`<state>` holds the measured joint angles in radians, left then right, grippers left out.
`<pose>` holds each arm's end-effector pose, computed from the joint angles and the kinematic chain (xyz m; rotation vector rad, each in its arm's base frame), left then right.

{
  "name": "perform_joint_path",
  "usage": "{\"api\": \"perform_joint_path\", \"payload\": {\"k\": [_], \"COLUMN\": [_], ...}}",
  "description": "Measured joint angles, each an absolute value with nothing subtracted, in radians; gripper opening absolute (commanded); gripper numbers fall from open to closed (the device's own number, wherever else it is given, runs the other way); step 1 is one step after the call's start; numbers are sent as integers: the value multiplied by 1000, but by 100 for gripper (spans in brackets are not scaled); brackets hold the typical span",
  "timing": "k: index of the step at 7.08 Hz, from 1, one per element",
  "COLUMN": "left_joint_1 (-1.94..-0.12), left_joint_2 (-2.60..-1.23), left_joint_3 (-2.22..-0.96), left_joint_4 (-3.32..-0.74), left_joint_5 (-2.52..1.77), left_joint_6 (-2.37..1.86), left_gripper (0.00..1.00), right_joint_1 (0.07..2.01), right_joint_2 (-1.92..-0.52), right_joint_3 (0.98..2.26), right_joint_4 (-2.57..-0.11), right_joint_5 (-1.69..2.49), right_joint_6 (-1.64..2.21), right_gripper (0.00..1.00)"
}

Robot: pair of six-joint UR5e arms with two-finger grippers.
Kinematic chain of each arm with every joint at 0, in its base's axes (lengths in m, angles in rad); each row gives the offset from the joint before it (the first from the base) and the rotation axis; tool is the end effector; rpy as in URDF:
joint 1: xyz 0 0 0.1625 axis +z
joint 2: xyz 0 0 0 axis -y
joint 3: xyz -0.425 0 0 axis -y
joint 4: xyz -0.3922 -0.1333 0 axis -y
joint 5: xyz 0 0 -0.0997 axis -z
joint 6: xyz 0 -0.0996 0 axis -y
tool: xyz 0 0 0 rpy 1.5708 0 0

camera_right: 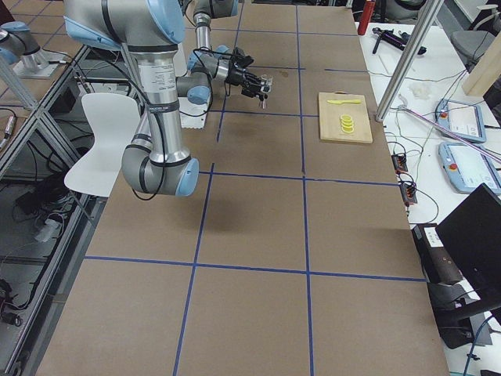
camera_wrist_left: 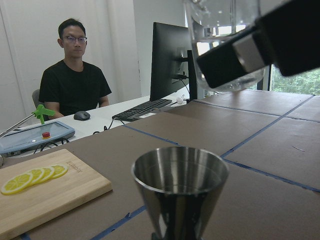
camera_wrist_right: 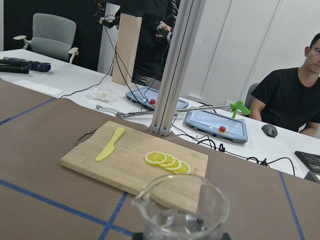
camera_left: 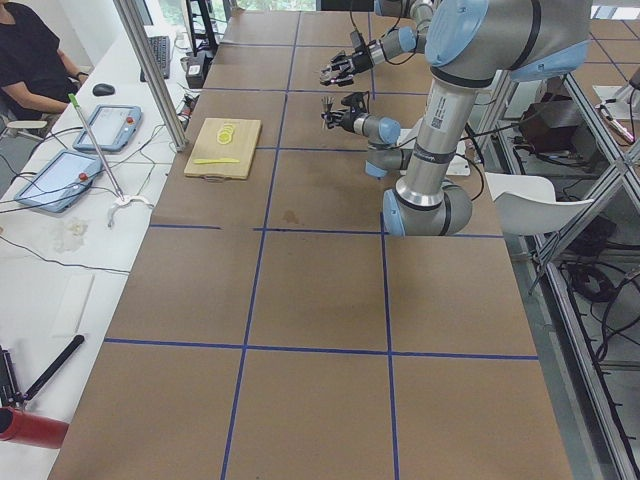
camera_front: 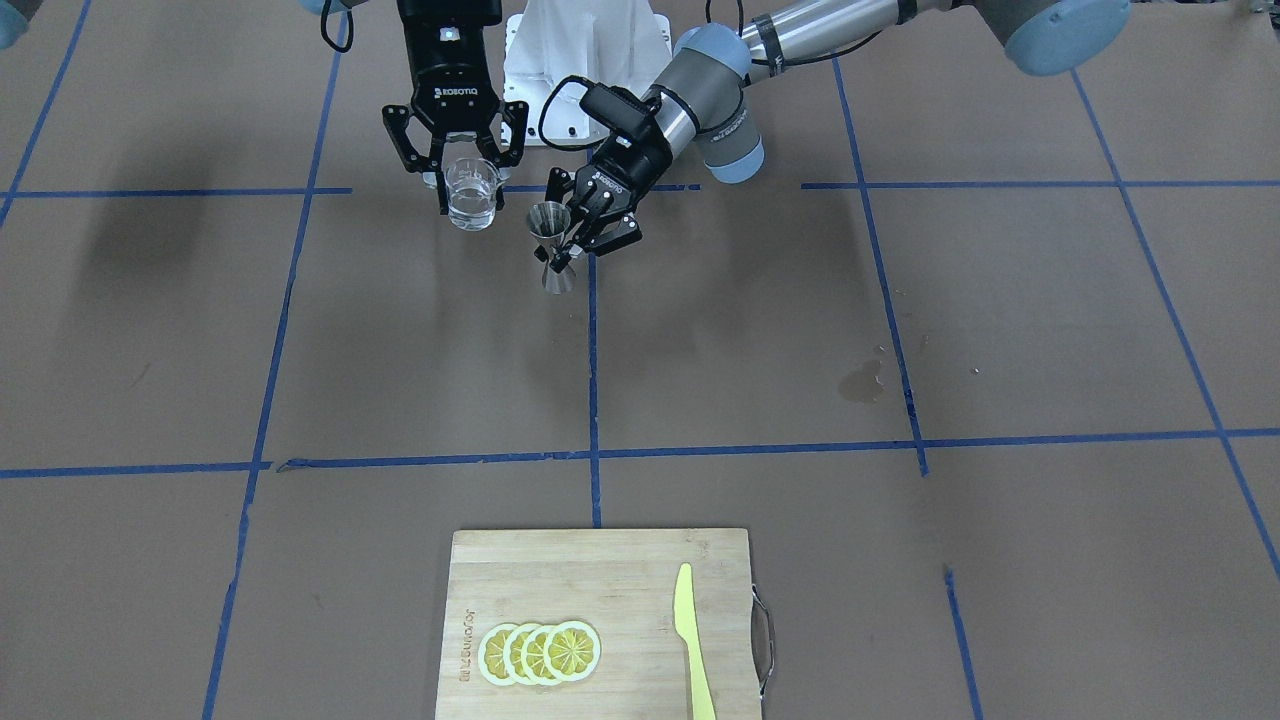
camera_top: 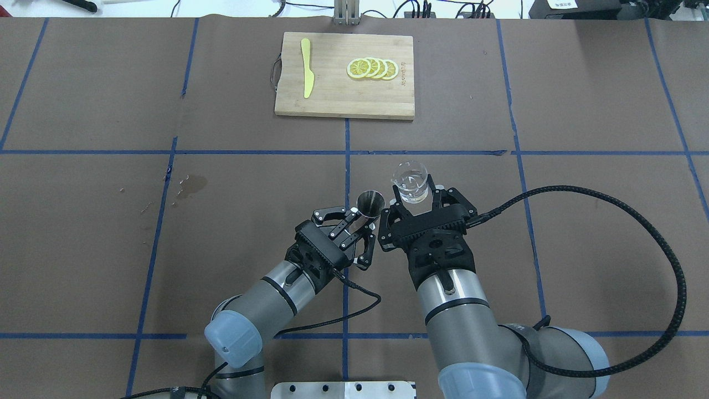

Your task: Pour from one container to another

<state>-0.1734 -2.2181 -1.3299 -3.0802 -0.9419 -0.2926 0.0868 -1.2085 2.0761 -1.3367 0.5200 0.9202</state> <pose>0.6156 -0.3026 0.2254 1.5064 1.0758 0.1663 -0.4726 -0.2617 0.1942 1.2136 -0.5797 0.1017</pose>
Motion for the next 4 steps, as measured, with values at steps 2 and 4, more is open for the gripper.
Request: {"api": "perform_joint_path", "payload": {"k": [2,4], "left_joint_1": [-173,-173], "left_joint_2": [-2218,-2218], "left_joint_3": [-1330,-1329], "left_joint_4": [-3080,-3080], "left_joint_5": [-943,-943], "left_joint_6": [-292,-292], "left_gripper": [0,0], "right_joint_1": [69,68], "right_joint_2": [-1173,-1138], "right_joint_3": [2074,2075], "right_joint_4": [-1388,-1443], "right_joint_5": [519,517], "right_joint_6": [871,831], "right_gripper": [0,0]}}
